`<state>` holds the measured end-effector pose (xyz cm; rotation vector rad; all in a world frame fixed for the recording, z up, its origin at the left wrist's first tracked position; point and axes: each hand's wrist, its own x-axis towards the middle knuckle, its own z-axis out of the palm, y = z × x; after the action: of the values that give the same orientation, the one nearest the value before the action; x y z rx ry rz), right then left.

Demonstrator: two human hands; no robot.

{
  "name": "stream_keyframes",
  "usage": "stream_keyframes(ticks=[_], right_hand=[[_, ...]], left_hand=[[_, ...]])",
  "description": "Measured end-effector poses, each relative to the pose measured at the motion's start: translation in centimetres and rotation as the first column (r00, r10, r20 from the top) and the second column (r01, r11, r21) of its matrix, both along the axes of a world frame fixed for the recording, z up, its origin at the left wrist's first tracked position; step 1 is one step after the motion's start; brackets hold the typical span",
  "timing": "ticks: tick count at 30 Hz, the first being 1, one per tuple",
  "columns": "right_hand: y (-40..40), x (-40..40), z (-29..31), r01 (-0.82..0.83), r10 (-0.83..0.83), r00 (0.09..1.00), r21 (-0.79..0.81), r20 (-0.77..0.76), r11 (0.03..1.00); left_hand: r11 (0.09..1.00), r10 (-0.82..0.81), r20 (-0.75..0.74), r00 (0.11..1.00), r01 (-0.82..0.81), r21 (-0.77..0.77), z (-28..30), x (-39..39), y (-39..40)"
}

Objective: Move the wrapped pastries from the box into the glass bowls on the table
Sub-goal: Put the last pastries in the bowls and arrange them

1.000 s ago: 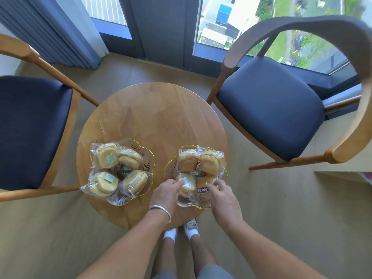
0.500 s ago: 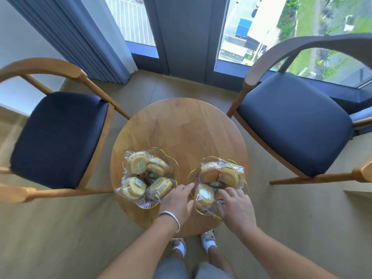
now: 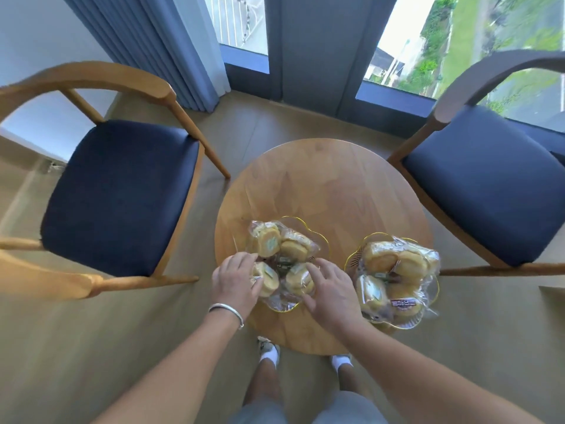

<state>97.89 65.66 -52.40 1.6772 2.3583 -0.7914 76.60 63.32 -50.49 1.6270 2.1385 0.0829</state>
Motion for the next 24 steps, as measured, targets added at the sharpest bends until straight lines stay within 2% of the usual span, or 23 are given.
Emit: stream_keyframes(ticks=[6,12,14,17,21,23,24], right_hand=[[0.0,-2.9,-0.8,0.050,-0.045,0.993,-0.041,0.112,0.998],[0.0,-2.9,-1.9,0.108,-0.067,0.974,-0.182,0.217,0.977],[0.1,-2.8,-2.0,0.096,-0.052,0.969,-0.177,0.243,0.979],[0.0,-3.2,-2.1,0.097,-0.068,0.957,-0.088,0.282,0.991],[-0.6,-3.7,-2.2,0.154,-0.120,0.945,-0.091,0.305,0.984],[-0.1,-3.6,-1.9,0.213,-0.195,0.949,-0.047,0.246,0.976],[0.4,-3.5,-1.8,0.271,-0.265,0.948,-0.006,0.176,0.963]], left_hand=[[0.983,-0.107,0.122,0.987,0.123,-0.133,-2.5,-1.5,-0.4],[0.955,-0.160,0.167,0.973,0.195,-0.224,-4.6,-1.5,-0.6],[0.960,-0.155,0.160,0.975,0.186,-0.209,-4.9,-1.3,-0.5],[0.971,-0.142,0.141,0.980,0.166,-0.171,-5.3,-0.9,-0.5],[0.963,-0.168,0.121,0.978,0.189,-0.190,-5.2,-0.8,-0.5],[0.977,-0.156,0.130,0.979,0.173,-0.129,-4.4,-1.0,0.2],[0.992,-0.104,0.158,0.982,0.114,-0.059,-3.9,-1.1,0.7]])
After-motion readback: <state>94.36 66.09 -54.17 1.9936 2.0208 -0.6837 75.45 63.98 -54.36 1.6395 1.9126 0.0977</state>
